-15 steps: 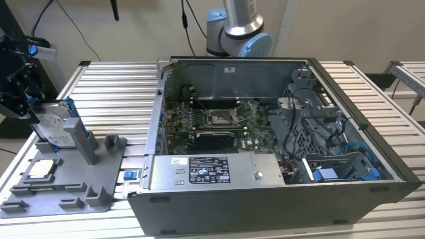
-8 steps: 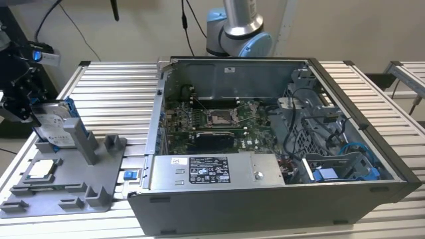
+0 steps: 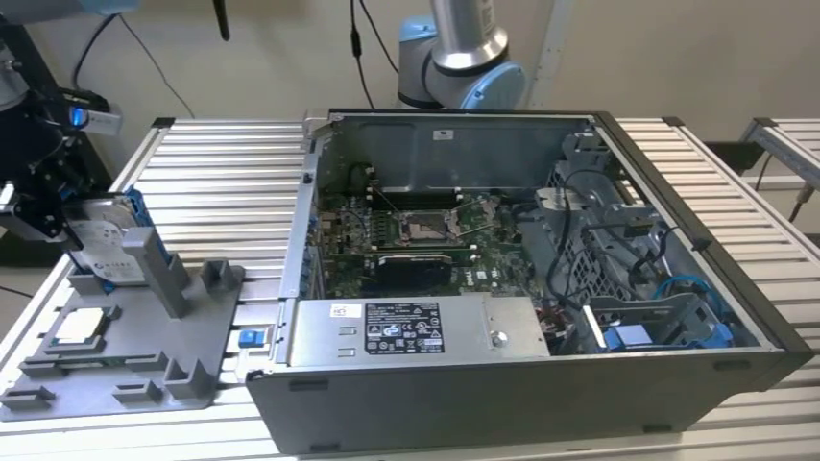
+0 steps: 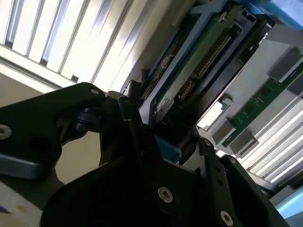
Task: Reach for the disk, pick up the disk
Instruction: 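Pick up the disk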
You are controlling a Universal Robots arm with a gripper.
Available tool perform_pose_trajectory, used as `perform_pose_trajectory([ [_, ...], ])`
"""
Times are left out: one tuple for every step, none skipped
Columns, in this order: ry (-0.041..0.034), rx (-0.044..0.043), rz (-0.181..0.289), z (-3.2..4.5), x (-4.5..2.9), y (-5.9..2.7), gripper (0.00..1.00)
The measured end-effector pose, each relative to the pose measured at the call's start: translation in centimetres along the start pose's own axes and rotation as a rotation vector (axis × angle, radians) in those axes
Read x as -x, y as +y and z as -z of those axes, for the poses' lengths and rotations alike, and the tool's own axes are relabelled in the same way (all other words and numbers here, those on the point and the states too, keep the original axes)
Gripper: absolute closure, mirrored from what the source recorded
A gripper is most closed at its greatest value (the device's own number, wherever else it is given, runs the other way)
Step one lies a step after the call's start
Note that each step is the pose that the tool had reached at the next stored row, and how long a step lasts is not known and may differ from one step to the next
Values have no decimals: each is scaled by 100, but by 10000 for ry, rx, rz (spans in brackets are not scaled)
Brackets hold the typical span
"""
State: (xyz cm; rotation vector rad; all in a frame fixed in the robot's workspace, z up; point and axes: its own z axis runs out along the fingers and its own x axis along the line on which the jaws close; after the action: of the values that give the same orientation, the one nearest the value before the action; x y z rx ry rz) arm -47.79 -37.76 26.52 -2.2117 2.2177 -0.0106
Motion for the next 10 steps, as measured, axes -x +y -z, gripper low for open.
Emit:
perform_pose_trajectory([
  [-1, 0, 0, -14, 0, 0, 0],
  [-3, 0, -1, -25, 0, 0, 0],
  [-3, 0, 0, -27, 0, 0, 0],
  [-2, 3, 0, -27, 0, 1, 0],
  [-1, 4, 0, -27, 0, 1, 0],
  [-2, 2, 0, -29, 0, 1, 0],
  [-3, 0, 0, -32, 0, 0, 0],
  [-3, 0, 0, -32, 0, 0, 0],
  [-3, 1, 0, -33, 0, 0, 0],
  [-3, 1, 0, -34, 0, 0, 0],
])
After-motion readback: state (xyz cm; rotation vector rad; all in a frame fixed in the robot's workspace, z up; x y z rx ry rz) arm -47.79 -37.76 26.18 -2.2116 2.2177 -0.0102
